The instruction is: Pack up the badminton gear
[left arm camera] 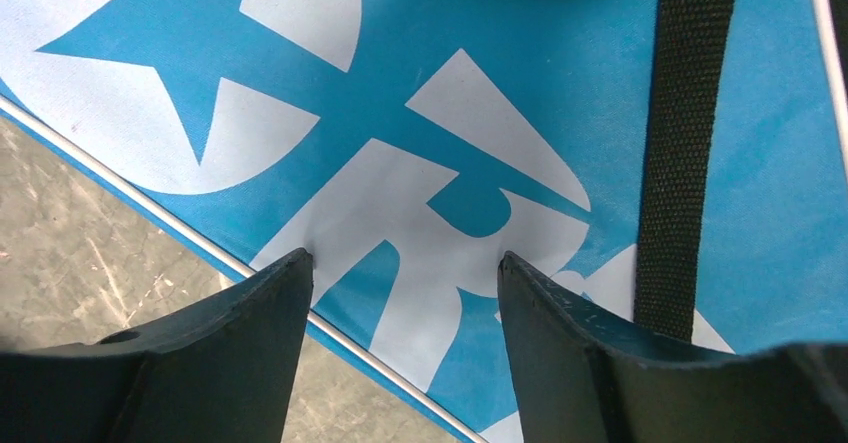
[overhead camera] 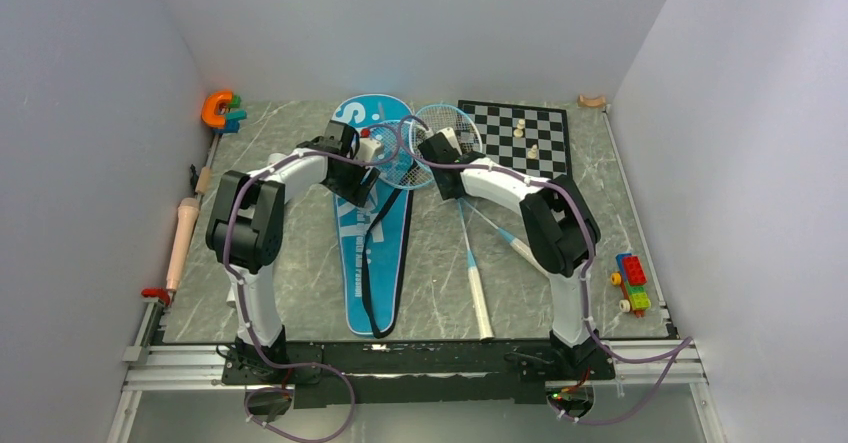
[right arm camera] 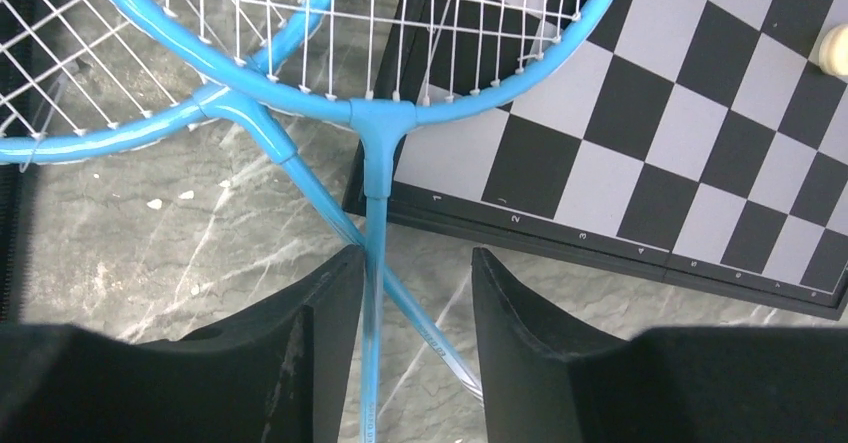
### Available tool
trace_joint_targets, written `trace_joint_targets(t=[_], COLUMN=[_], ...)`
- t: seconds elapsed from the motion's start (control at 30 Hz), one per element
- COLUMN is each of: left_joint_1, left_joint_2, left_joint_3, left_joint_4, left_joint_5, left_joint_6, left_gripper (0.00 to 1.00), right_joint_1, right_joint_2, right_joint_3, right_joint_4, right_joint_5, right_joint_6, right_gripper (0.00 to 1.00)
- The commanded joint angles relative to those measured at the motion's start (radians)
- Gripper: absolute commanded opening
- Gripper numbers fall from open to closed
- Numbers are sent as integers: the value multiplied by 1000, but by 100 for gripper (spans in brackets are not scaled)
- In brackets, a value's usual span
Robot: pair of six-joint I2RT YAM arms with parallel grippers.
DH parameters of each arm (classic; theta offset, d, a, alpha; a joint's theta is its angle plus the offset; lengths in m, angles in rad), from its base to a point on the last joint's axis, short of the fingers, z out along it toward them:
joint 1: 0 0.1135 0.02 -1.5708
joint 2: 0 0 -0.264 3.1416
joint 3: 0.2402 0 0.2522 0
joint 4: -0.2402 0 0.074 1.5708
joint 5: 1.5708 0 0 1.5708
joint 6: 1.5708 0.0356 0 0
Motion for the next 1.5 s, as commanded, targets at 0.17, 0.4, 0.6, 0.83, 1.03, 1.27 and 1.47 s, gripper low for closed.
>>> trace_joint_targets(t=[0.17, 0.4, 0.6, 0.83, 1.03, 1.27, 1.47], left_joint_1=[-6, -6, -3, 15, 40, 61, 63], left_joint_2=[32, -4, -73, -194, -290, -417, -466], left_joint_3=[13, -51, -164, -304, -331, -275, -304], left_joint_4=[-26, -18, 5, -7, -61, -157, -163], left_joint_5=[-98, -160, -182, -177, -150, -64, -8], left_joint_6=[58, 124, 141, 161, 152, 126, 129], left_gripper=[58, 52, 50, 48, 48, 51, 55], right_joint_1=[-20, -27, -33, -34, -14, 39, 56], right_joint_2=[47, 21, 19, -31, -163, -206, -169], right_joint_3=[30, -38, -61, -21, -10, -174, -285], right_joint_4=[22, 56, 64, 28, -1, 211, 401], right_joint_5=[-14, -33, -26, 45, -132, -607, -820], right_joint_6=[-24, -19, -16, 22, 152, 368, 498], right_gripper=[38, 41, 43, 51, 59, 55, 52])
